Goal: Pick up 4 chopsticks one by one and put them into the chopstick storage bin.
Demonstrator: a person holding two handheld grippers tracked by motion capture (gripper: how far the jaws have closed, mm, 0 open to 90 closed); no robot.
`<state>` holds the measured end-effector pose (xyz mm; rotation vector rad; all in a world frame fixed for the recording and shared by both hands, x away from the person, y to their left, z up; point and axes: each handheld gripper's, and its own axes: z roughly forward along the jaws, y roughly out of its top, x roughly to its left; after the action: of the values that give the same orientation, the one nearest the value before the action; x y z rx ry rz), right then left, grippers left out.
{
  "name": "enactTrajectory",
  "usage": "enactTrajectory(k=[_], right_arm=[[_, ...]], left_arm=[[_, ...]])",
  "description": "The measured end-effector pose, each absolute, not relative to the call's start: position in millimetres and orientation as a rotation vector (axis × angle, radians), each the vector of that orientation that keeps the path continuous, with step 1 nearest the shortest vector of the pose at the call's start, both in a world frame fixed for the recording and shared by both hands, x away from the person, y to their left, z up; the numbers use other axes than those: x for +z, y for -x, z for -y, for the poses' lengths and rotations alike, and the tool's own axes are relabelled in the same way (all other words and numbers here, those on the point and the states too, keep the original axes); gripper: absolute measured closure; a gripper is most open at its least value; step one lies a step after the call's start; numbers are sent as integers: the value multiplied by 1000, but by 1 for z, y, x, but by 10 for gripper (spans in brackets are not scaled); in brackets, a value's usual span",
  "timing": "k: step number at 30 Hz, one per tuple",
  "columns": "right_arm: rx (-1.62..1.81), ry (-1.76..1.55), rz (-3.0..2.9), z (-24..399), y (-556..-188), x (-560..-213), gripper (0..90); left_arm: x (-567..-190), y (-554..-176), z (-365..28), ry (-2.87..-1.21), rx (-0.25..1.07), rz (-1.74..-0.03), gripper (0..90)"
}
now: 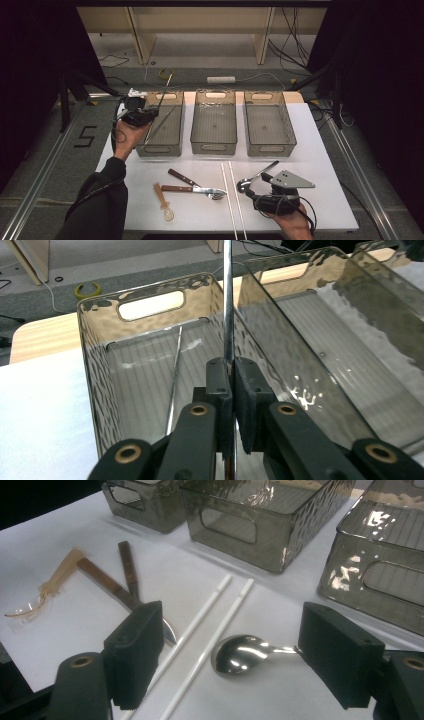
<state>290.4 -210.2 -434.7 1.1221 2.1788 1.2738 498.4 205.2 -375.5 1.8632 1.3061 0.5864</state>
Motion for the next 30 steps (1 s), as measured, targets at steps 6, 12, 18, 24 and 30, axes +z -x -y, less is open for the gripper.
enactTrajectory(k=[6,12,18,24,30], right_arm=[[1276,-1119,-2182,210,-291,-435,278],[1275,-1115,-2187,210,-291,-435,281],[1273,-1117,-2194,209,-291,-436,281],[1270,-1117,-2201,209,-291,-436,281],[1262,-1124,-2206,208,-291,-437,281]], left_arm=[[-386,-508,-206,-1866,605,-1319,848],[-396,-512,-211,-1859,596,-1350,848],[-403,-513,-213,-1856,590,-1360,847],[-408,-515,-213,-1859,606,-1368,845],[-416,-517,-215,-1858,602,-1386,839]])
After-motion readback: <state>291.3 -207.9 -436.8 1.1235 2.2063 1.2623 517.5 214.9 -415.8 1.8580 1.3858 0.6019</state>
